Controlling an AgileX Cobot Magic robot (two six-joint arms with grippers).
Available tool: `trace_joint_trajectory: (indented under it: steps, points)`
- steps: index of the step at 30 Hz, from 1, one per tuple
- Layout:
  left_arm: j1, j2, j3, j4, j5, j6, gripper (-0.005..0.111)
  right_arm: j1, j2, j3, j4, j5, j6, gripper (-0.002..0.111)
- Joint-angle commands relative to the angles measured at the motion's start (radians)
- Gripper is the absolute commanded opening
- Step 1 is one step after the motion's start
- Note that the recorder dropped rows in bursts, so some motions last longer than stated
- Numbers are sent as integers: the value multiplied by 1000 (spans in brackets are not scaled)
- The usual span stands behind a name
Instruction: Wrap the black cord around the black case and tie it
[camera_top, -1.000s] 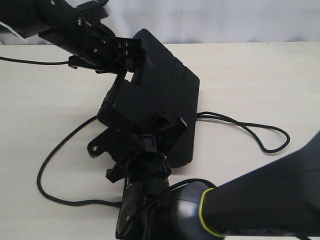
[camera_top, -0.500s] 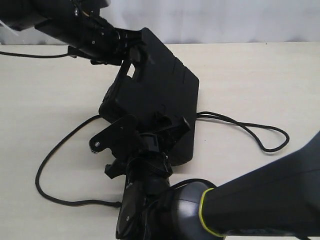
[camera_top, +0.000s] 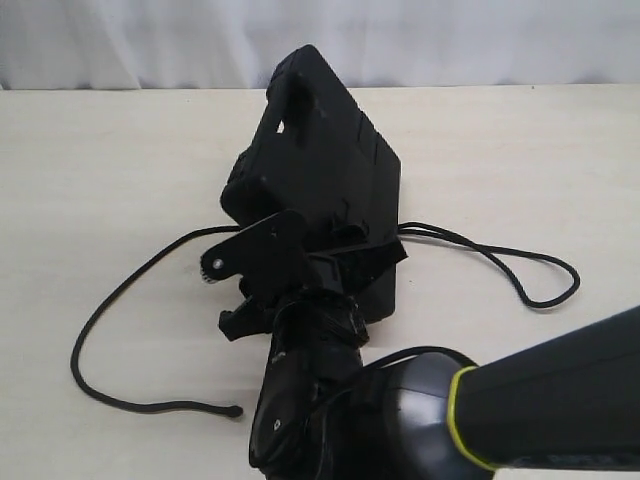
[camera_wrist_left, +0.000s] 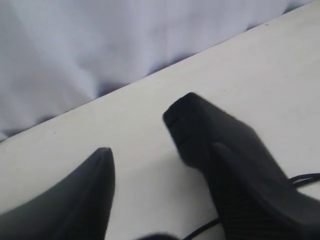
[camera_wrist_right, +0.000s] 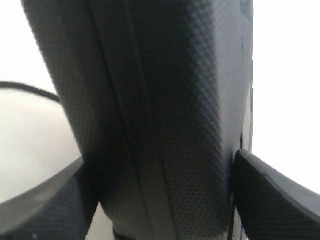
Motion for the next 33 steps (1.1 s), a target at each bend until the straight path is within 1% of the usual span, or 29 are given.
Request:
trace_joint_trajectory:
  steps: [1,5,7,11,17,20,23,30,33]
  points:
    - [-2,-22,-4,185,73,-111,54,-2,-65,1,-22,22,27,4]
    - [-2,-22,-4,242,124,-122,54,-2,-99,1,-22,22,27,4]
    - [-2,-27,-4,244,122,-134,54,-2,-112,-1,-22,16,27,4]
    - [-2,-43,-4,271,99,-193,54,-4,-117,-22,-22,-80,27,4]
    - [-2,-67,13,321,130,-204,54,-4,-119,-77,-22,-120,27,4]
    - [10,-90,45,369,120,-256,54,-8,-119,-103,-22,-186,27,4]
    - [31,-117,88,384,114,-279,54,-8,-115,-107,-22,-185,27,4]
    - [84,-193,237,384,10,-306,54,-13,-115,-107,-15,-219,27,4]
    - [87,-231,311,380,-45,-347,54,-34,-120,-116,62,-230,27,4]
